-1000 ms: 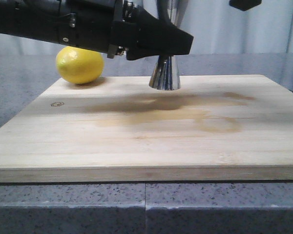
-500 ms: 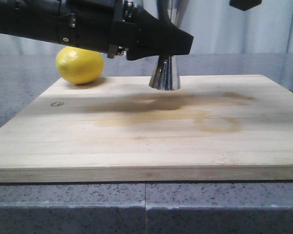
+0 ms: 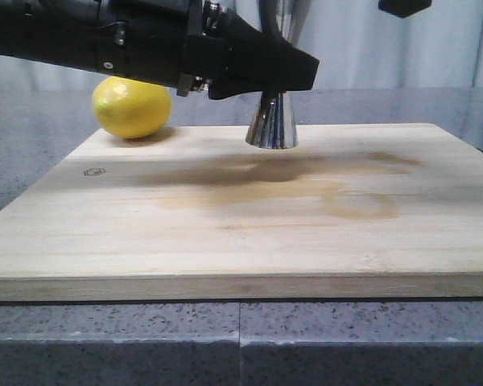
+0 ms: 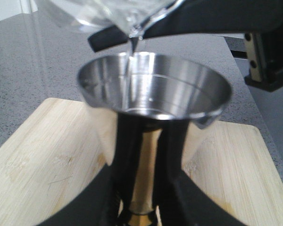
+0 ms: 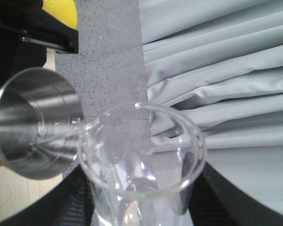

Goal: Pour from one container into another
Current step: 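Tilt the beaker with the right gripper, pouring liquid into the jigger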

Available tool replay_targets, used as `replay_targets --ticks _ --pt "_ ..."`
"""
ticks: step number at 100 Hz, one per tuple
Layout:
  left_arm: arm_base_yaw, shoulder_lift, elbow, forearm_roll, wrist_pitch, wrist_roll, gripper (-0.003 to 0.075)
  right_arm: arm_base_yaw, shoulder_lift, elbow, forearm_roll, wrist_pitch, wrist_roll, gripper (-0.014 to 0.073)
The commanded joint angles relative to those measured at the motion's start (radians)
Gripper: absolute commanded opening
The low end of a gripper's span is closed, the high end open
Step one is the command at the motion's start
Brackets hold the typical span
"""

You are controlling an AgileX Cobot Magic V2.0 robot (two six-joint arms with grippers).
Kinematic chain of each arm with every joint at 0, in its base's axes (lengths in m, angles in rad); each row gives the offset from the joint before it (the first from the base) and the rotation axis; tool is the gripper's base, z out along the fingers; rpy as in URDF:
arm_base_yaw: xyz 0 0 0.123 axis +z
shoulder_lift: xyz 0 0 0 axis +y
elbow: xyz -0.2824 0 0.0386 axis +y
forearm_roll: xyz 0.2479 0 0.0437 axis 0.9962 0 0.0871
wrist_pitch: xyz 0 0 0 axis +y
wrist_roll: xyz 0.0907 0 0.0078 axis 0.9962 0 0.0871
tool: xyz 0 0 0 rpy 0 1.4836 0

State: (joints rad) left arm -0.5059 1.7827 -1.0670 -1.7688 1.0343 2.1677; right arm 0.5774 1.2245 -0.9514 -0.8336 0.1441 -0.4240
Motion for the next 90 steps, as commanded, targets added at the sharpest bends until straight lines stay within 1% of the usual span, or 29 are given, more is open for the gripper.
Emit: replay_targets --ticks 1,49,64,81,90 --pt "-0.007 -0.043 -0.030 -0.077 0.069 -0.009 0.0114 0.000 -0.023 -0.038 -0.017 -0.054 -0.007 0.0332" --pt "-0.007 -0.043 -0.030 -0.077 0.069 -0.010 0.0114 0.000 -0.023 -0.038 -0.017 -0.038 -0.007 0.0332" --pt "-0.007 -0.043 -0.030 -0.077 0.069 -0.010 0.0114 0.000 -0.023 -0.038 -0.031 -0.038 -0.007 0.0332" --pt "-0.007 -0.043 -0.030 -0.077 0.069 -0.010 0.0114 0.000 -0.023 -0.038 -0.084 -0.038 -0.007 0.0332" --pt "-0.007 -0.043 -0.030 -0.077 0.069 -0.010 0.0114 0.000 -0.023 -0.038 -0.084 -0.038 -0.007 0.0332"
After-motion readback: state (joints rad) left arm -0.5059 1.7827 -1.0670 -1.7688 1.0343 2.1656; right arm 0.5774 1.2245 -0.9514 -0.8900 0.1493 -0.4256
